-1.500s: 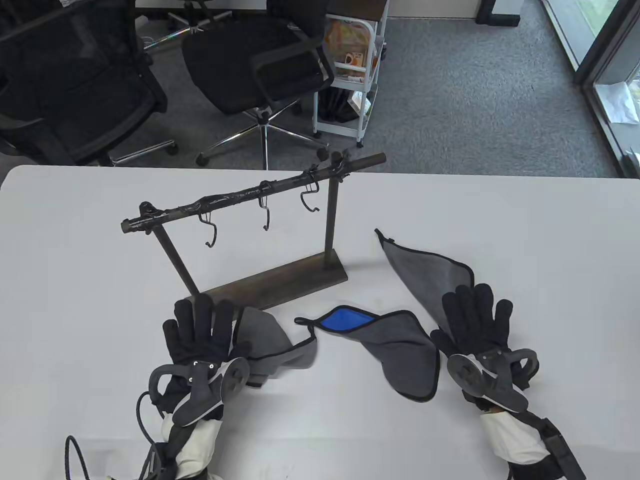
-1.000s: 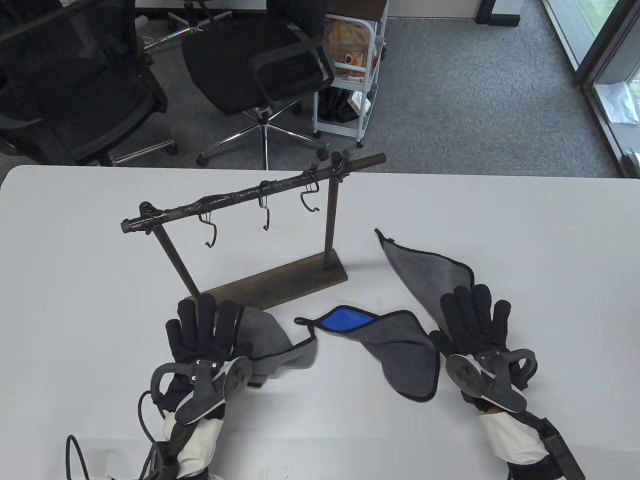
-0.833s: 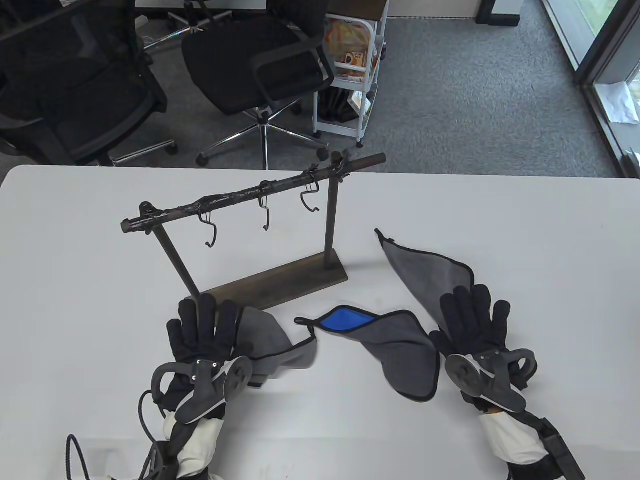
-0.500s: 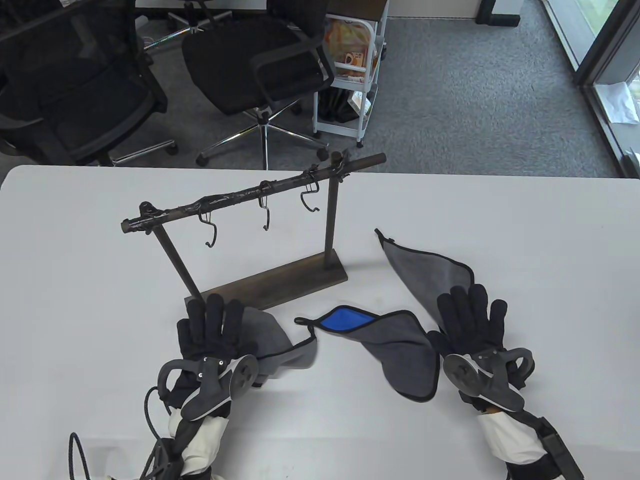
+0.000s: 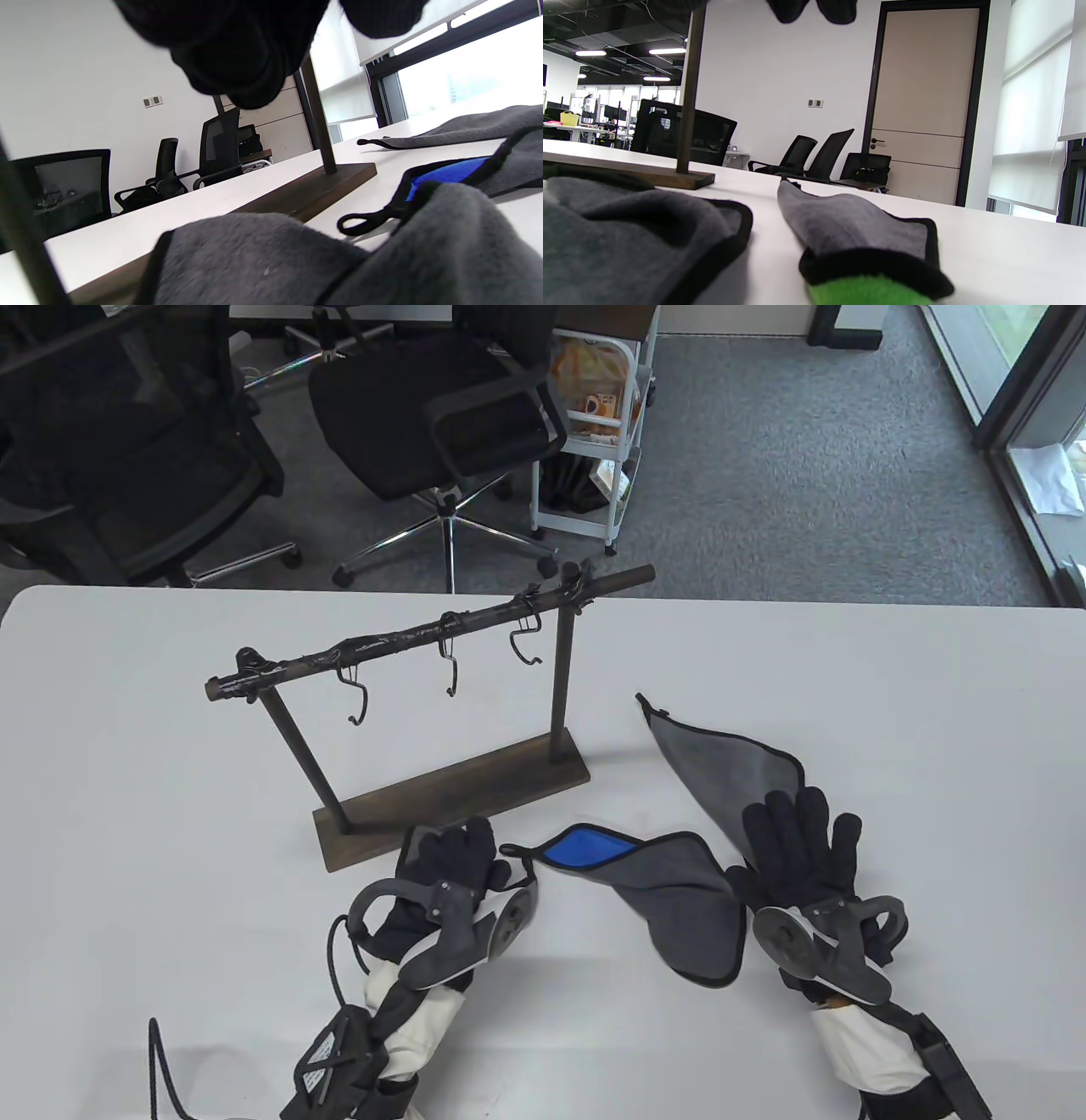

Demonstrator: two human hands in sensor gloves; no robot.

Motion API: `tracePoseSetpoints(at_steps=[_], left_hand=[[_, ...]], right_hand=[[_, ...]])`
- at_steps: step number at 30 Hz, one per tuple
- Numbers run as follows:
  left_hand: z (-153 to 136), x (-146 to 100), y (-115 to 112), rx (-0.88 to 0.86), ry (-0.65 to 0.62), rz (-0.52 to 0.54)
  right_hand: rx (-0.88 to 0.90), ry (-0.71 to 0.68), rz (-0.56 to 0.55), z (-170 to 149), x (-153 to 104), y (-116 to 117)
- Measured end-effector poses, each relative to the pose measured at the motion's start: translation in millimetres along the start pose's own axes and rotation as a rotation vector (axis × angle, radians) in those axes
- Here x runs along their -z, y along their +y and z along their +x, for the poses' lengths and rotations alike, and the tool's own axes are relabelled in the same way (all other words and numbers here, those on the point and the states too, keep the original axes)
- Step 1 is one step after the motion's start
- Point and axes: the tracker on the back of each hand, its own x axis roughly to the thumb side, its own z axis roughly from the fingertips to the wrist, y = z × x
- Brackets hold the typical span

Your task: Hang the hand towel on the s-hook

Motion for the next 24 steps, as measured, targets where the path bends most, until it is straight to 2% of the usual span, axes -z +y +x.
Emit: tracePoseSetpoints(at_steps=[4,11,19,24], left_hand=[[18.3,12.9,-4.1,0.02,-0.018,-0.042],[39.6,29.5,-29.8,0.023,-0.076,-0.262],[51.0,27.7,-59.7,0.143,-0.112,-0.38],[47.2,21.5,-65.2,0.078,-0.112,-0.411]], right_hand=[[0.004,-0.001,0.0,-0.2,0.1,-0.3],[0.003,-0.003,0.012,-0.3,0.4,1.1],[0.0,-0.014,0.024,1.2,0.6,2.5],[0.002,-0.018,0.025,1.6,0.6,2.8]])
